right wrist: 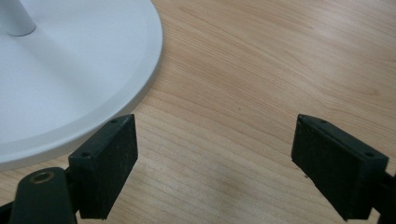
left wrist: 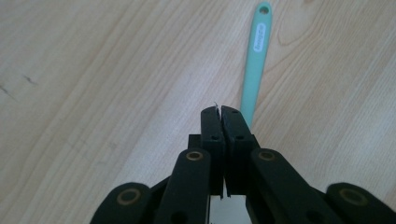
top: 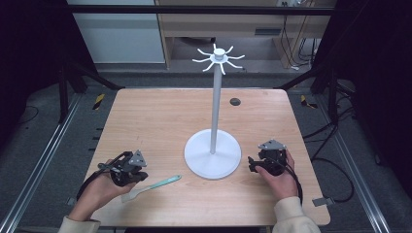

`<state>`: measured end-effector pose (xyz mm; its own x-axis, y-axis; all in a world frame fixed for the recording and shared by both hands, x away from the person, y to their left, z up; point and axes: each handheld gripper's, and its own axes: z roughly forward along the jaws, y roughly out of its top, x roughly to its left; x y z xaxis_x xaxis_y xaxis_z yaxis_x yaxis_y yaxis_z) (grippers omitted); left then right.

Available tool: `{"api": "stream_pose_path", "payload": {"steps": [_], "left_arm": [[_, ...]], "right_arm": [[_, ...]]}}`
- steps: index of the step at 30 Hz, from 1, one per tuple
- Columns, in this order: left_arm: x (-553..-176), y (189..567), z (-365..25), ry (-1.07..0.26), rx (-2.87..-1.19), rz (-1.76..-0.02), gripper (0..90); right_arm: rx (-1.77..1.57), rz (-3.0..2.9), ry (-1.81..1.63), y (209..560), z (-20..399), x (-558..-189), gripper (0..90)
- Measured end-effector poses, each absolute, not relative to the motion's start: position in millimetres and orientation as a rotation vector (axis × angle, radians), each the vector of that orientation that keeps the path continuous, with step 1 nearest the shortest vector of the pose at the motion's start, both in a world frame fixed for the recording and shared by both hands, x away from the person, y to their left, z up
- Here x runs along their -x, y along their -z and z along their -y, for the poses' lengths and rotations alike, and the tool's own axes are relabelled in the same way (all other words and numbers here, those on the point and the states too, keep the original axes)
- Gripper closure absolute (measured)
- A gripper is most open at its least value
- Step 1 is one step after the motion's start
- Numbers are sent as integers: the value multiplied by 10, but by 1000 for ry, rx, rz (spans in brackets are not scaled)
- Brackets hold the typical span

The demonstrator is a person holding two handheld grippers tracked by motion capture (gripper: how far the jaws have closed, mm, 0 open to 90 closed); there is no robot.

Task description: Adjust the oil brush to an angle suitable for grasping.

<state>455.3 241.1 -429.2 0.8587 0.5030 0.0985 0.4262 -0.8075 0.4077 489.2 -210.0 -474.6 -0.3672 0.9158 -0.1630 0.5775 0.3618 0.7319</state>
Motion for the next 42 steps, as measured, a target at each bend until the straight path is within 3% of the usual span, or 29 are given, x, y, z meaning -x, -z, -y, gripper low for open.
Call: {"api": "stream_pose_path", "payload": {"steps": [12, 19, 27, 42], "left_arm": [[-4564, 4313, -2291, -235, -2747, -642, 735], [-4564, 4341, -2268, -197, -2805, -616, 717], [-4567, 4467, -2140, -163, -2876, -605, 635], [-4641, 4569, -2088, -129, -2920, -614, 658]], "right_arm": [[-1285, -2068, -780, 4748, 2112, -4887, 147], [-1292, -2072, -768, 4761, 2089, -4898, 146], [-1286, -2079, -771, 4759, 2084, -4893, 146], [-1286, -2080, -771, 4754, 2091, -4890, 145]]}}
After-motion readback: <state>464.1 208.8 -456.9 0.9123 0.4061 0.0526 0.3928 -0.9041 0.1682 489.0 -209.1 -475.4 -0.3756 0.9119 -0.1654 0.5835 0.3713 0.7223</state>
